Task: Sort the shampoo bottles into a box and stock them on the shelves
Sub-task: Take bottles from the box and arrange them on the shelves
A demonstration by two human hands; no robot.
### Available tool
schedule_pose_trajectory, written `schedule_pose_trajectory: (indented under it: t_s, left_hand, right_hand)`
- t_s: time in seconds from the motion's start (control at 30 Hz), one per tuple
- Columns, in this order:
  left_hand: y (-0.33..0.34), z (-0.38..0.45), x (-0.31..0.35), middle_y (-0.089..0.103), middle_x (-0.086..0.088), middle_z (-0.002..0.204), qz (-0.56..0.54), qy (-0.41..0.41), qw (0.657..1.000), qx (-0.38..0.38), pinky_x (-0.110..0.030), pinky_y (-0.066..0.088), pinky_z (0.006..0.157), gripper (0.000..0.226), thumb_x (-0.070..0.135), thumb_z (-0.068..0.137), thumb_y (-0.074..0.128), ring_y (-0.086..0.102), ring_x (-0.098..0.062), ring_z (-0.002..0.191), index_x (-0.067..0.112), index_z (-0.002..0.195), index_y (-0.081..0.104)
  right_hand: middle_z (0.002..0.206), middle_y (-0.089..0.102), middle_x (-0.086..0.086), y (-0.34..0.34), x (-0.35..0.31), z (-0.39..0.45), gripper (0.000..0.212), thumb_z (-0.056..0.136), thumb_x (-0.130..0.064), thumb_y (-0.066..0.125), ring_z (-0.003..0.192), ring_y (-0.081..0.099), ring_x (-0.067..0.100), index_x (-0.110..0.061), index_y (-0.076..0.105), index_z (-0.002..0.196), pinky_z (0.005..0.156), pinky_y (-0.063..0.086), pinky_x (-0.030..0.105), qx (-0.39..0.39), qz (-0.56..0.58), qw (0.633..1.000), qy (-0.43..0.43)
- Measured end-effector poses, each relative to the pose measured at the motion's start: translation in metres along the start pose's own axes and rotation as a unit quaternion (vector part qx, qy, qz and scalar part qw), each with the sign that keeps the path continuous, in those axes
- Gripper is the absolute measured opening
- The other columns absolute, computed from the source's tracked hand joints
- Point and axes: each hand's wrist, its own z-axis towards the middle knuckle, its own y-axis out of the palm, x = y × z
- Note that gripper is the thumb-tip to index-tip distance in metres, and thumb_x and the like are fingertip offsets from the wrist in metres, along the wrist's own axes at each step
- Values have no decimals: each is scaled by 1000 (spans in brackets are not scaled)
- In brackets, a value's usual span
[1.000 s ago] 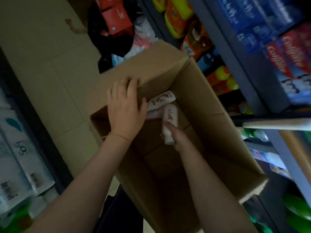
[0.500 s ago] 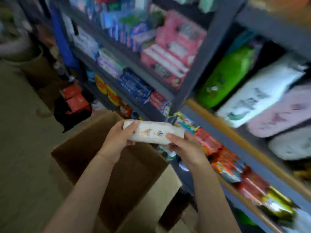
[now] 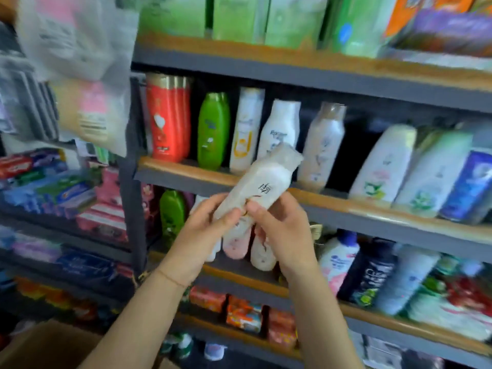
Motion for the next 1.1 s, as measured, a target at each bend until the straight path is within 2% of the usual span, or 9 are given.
schedule_pose_trajectory:
  t_s: [0.1,0.2,0.3,0.4,0.47,0.53,0.67,0.97,1.1]
  left_hand:
    - [34,25,20,70,4,114,106,110,988,24,-21,49,90,18,30,92,66,65,-9,109,30,110,68]
    - [54,50,24,60,6,116,316,242,917,20,-26,43,99,23,21,95,61,57,-12,113,24,116,67]
    - [71,59,20,58,1,120,411,253,876,-13,-30,38,103,34,19,91,58,51,-19,117,17,124,65]
    - [88,56,21,52,-1,138,408,235,882,-20,-18,26,108,45,13,95,60,43,-16,129,17,139,53]
    - [96,56,24,45,2,148,394,214,894,-18,-13,20,107,53,17,97,58,37,-11,136,19,148,43]
    - [102,58,25,42,5,151,373,191,907,-26,-15,22,107,61,19,97,58,37,-5,135,21,153,35]
    - [116,62,32,40,6,153,276,121,952,-55,-31,36,113,70,17,97,58,42,-6,133,28,156,24]
    - [135,71,43,53,16,137,287,93,952,-54,-41,40,112,64,12,93,55,51,-8,127,35,148,33]
    - [139,78,43,57,18,134,287,83,952,-61,-51,38,112,63,23,83,54,52,-13,127,44,139,38]
  right_hand:
    - [96,73,-2,-36,-33,8,22,87,-14,74,77,65,10,-23,66,106,65,50,27,66,-52,992,-96]
    - [95,72,-6,-66,-56,19,25,88,-19,74,78,66,17,-32,63,105,66,56,36,105,-122,975,-152]
    - [90,68,-7,-90,-66,36,28,86,-25,74,78,62,26,-43,58,98,70,56,46,132,-218,951,-173]
    - [88,68,-9,-106,-66,50,30,86,-26,75,77,61,20,-46,57,98,69,56,43,122,-273,942,-151]
    - [92,68,-9,-112,-61,57,26,87,-26,74,76,62,15,-35,59,106,67,55,36,102,-292,942,-133]
    - [96,67,-9,-114,-55,62,30,88,-27,74,76,63,12,-26,59,114,63,53,28,91,-305,940,-120]
    - [100,63,-11,-112,-46,70,35,88,-27,74,78,62,10,-28,50,113,64,50,23,105,-305,942,-93]
    - [106,51,2,-105,-36,78,45,85,-21,75,90,48,16,-12,47,118,61,29,13,126,-394,907,-82]
    - [106,48,1,-104,-36,83,44,85,-18,74,91,44,15,-8,46,118,62,30,22,129,-413,899,-68]
